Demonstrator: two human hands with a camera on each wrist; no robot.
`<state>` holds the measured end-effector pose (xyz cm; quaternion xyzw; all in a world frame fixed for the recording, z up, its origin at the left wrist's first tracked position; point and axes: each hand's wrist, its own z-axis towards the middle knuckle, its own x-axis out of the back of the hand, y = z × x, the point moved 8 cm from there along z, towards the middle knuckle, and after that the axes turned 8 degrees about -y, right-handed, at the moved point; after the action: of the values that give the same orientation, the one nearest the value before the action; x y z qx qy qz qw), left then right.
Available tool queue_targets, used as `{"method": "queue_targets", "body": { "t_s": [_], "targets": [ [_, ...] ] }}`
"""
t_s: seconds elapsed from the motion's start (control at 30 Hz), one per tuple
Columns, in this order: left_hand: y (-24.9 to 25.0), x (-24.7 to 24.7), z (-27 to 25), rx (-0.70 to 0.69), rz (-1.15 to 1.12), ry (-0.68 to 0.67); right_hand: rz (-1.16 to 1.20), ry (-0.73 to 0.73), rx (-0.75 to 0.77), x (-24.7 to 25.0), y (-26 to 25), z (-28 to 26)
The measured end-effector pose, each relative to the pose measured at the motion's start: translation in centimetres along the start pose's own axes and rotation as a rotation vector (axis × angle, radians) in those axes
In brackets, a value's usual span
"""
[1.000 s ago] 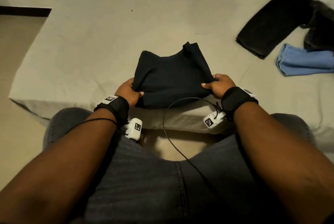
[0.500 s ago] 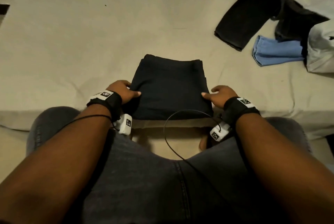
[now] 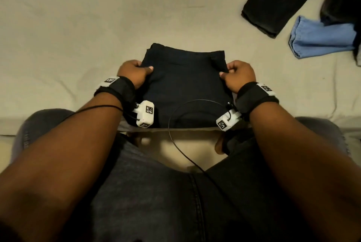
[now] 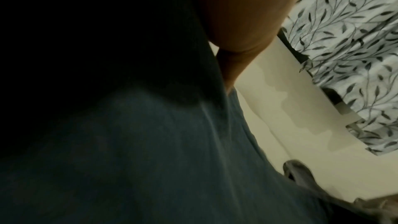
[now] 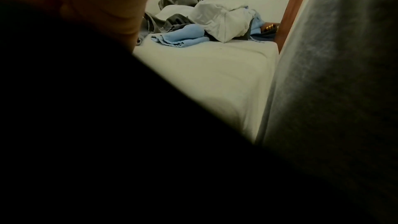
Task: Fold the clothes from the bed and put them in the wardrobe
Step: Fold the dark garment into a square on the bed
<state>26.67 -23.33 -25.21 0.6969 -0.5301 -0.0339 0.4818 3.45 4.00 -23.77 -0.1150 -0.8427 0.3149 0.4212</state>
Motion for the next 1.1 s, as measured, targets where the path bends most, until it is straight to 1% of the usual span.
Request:
{"method": "queue_targets", "body": {
  "t_s": [0.1,0.17,0.23,0.27,0.33,0.37,0.4,0.43,0.5,0.53,0.57,0.6,0.67,0.7,0.73,0.8,0.87,0.93,0.97,1.03,1.1],
  "targets": [
    [1.5,2.3,1.6,-0.089,-0.033,0.114,0.063,0.044,0.056,1.6,-0.9,0.9],
    [2.2,3.3,2.1,-0.144,-0.022,0.140,0.096,0.063,0.090,2.2,-1.5,1.2],
    [2.1,2.9,2.7,-0.149,0.021,0.121,0.095,0.040,0.071,1.8,-1.3,1.8],
    [1.7,2.3,2.8,-0.119,0.075,0.093,0.086,0.014,0.040,1.2,-0.9,1.9],
    [1.2,1.2,2.9,-0.064,0.243,0.039,0.041,-0.033,-0.009,0.4,-0.6,2.0],
    [1.5,0.8,2.5,-0.066,0.330,0.020,0.010,-0.046,-0.022,0.5,-0.9,1.9],
    [2.7,0.7,1.8,-0.106,0.396,0.025,-0.024,-0.049,-0.017,1.0,-1.8,1.6],
    [4.3,0.5,0.5,-0.189,0.447,0.047,-0.061,-0.043,0.019,1.7,-3.2,0.8],
    [7.8,-0.9,-2.9,-0.444,0.535,0.073,-0.179,-0.015,0.179,2.5,-6.6,-1.6],
    [8.7,-2.5,-4.6,-0.535,0.614,0.035,-0.279,-0.047,0.271,1.8,-8.1,-3.3],
    [8.5,-4.7,-6.0,-0.562,0.719,-0.035,-0.408,-0.127,0.329,0.0,-8.9,-5.0],
    [7.5,-7.2,-7.1,-0.536,0.833,-0.128,-0.554,-0.243,0.344,-2.7,-8.6,-6.5],
    [3.4,-11.2,-8.0,-0.402,1.035,-0.301,-0.804,-0.471,0.285,-8.4,-5.7,-8.6],
    [1.4,-12.1,-8.1,-0.362,1.093,-0.331,-0.866,-0.514,0.262,-10.5,-3.8,-9.0],
    [-0.2,-12.3,-7.8,-0.350,1.114,-0.331,-0.893,-0.511,0.266,-11.7,-2.3,-9.0],
    [-2.1,-11.0,-6.8,-0.348,1.078,-0.264,-0.903,-0.434,0.326,-12.0,-0.3,-8.7],
    [-3.0,-8.9,-5.7,-0.299,1.009,-0.195,-0.876,-0.338,0.340,-10.7,0.8,-8.2],
    [-3.6,-7.6,-5.5,-0.257,0.933,-0.185,-0.857,-0.290,0.302,-9.5,1.7,-8.2],
    [-3.7,-7.3,-5.4,-0.248,0.899,-0.185,-0.848,-0.280,0.274,-9.0,2.1,-8.1],
    [-3.6,-6.9,-5.3,-0.241,0.837,-0.163,-0.831,-0.313,0.228,-8.4,2.3,-7.9],
    [-2.5,-6.5,-5.2,-0.241,0.782,-0.091,-0.832,-0.361,0.182,-8.0,1.5,-7.7]
  ]
}}
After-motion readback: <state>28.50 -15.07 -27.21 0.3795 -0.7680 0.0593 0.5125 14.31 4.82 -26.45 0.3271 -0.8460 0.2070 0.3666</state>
